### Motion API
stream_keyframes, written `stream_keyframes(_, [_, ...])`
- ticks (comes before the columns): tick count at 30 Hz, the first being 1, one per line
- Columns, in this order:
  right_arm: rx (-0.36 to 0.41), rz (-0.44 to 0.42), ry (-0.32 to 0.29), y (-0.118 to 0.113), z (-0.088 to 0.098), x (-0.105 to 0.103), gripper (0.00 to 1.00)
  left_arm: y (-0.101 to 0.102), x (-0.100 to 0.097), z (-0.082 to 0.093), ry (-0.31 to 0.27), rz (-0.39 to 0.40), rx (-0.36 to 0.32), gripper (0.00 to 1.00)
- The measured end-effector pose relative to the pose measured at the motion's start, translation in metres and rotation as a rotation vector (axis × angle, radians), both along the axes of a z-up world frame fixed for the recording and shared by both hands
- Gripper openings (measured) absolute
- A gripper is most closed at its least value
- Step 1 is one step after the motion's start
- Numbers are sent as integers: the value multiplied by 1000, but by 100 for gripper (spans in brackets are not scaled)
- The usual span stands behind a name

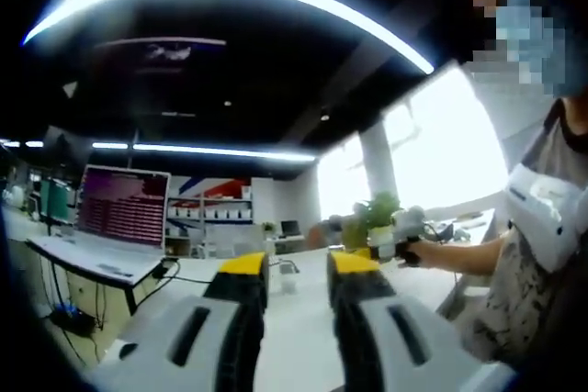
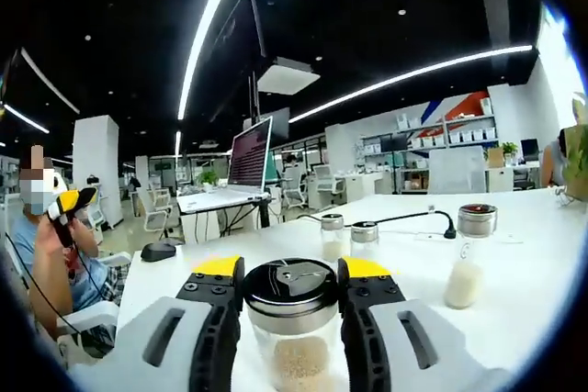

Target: Rotate the seasoning bottle until the label or dispensing opening points toward the visible target arrow and the bottle remains upright within the marked orientation range

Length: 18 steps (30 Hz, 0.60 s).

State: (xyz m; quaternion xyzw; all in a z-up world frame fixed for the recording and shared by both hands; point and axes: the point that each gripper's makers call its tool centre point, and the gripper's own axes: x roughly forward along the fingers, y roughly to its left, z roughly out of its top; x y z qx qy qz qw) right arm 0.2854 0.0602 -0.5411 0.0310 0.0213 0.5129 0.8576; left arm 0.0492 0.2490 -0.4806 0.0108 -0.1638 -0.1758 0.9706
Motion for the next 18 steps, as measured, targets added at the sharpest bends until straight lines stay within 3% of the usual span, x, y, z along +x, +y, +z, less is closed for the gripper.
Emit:
stream_keyframes(4, [-27, 33, -5, 0, -2, 0, 40, -2, -1, 1, -3, -11, 2, 27])
stream_keyframes(9, [-12, 191, 11, 5, -3, -4, 39, -2, -1, 0, -1, -15, 2, 27])
stream_keyframes(12, [-43, 269, -1, 6, -3, -4, 39, -3, -1, 0, -1, -18, -1, 27])
stream_keyframes(18, [-1, 419, 49, 9, -3, -8, 39, -5, 1, -1, 3, -32, -1, 27])
